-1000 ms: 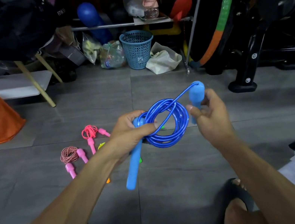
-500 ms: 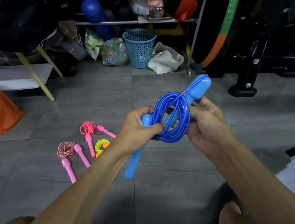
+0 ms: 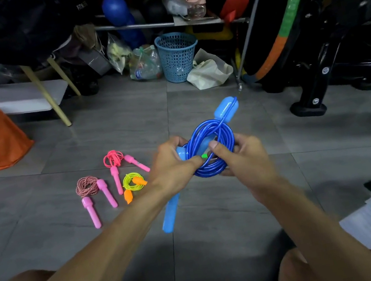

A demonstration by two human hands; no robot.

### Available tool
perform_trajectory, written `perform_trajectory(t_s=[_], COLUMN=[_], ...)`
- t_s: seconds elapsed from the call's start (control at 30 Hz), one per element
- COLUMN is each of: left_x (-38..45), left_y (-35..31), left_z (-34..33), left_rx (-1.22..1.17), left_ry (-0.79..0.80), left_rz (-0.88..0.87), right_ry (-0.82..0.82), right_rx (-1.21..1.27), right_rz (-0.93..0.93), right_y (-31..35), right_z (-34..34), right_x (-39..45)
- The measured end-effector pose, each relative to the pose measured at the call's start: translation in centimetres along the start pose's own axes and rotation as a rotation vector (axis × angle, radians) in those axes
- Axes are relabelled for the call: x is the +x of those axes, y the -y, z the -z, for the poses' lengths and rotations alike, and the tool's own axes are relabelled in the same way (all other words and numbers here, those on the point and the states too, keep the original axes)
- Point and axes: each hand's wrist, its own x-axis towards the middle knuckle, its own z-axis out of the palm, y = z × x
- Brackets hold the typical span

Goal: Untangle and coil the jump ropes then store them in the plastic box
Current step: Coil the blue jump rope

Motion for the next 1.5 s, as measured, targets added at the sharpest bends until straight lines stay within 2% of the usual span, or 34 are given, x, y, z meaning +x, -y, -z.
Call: perform_trajectory(t_s=[0.13, 0.23, 0.33, 0.57, 0.67, 0.9, 1.0, 1.17, 1.5], left_x=[-0.3, -0.7, -0.9, -0.7, -0.8, -1.0, -1.3, -1.5, -0.8], left_y=[-0.3, -0.8, -1.2, -0.5, -0.4, -1.3, -1.9, -2.2, -2.0], left_z=[-0.1, 0.3, 0.7, -0.1, 0.1, 0.7, 1.3, 2.2, 2.8], left_rx=[-0.092, -0.18, -0.161, -0.15, -0.177, -0.069, -0.076, -0.114, -0.201], left_ry=[0.052, 0.132, 0.192, 0.108, 0.144, 0.191, 0.263, 0.427, 0.527], left_rz=[0.077, 0.097, 0.09, 0.181, 0.228, 0.089, 0.022, -0.057, -0.097], right_ry=[-0.078, 0.026, 0.116, 0.068, 0.108, 0.153, 0.152, 0.2, 0.113], right_rx=[-0.151, -0.039, 0.002, 0.059, 0.066, 0.149, 0.147, 0.187, 0.397], right_rz=[0.0, -0.077, -0.11, -0.068, -0.069, -0.012, -0.005, -0.046, -0.19], right_y=[-0.7, -0.7, -0.6, -0.5, -0.5, 0.0, 0.2, 0.7, -0.1], right_z=[-0.2, -0.3, 0.3, 0.9, 0.8, 0.7, 0.9, 1.2, 0.9], right_x=[0.6, 0.2, 0.1, 0.2, 0.1, -0.1, -0.2, -0.6, -0.8])
